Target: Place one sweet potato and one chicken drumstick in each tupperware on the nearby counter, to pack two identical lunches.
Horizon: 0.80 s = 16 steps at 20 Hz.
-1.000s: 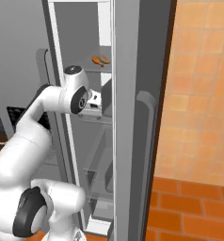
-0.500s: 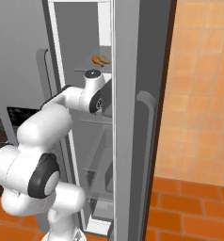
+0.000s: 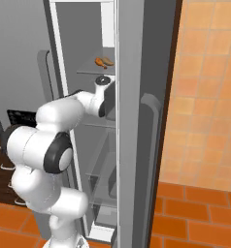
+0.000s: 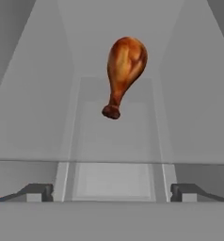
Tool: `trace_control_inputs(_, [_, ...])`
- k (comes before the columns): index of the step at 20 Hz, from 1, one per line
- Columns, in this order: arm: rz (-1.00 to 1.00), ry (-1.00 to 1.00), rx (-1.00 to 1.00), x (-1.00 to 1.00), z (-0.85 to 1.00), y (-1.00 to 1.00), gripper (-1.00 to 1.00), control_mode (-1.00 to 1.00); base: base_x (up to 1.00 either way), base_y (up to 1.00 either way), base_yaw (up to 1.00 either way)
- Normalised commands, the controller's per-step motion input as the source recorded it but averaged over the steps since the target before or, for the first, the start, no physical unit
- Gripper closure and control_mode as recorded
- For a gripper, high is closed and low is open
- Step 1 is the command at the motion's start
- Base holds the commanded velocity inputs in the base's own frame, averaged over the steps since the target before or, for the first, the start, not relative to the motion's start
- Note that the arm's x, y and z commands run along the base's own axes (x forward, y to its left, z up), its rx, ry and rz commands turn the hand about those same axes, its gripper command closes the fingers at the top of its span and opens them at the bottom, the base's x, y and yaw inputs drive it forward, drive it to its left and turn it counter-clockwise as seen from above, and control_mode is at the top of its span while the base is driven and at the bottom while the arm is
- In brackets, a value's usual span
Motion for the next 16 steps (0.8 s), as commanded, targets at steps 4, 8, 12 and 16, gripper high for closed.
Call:
trace_control_inputs(4, [0.01,0.02,0.0,0.67,-0.16,-0.02,-1.0,-1.0,0.0,0.0,0.0])
trace_control_inputs(8, [0.0,0.01,0.0,0.6,-0.12,-0.03,-1.0,-1.0,0.0,0.0,0.0])
trace_control_inputs(12, [0.01,0.0,0.0,0.4,-0.21,-0.19,-1.0,-1.0,0.0,0.0,0.0])
trace_control_inputs(16, [0.01,0.0,0.0,0.22,-0.19,-0.15,-1.0,-1.0,0.0,0.0,0.0])
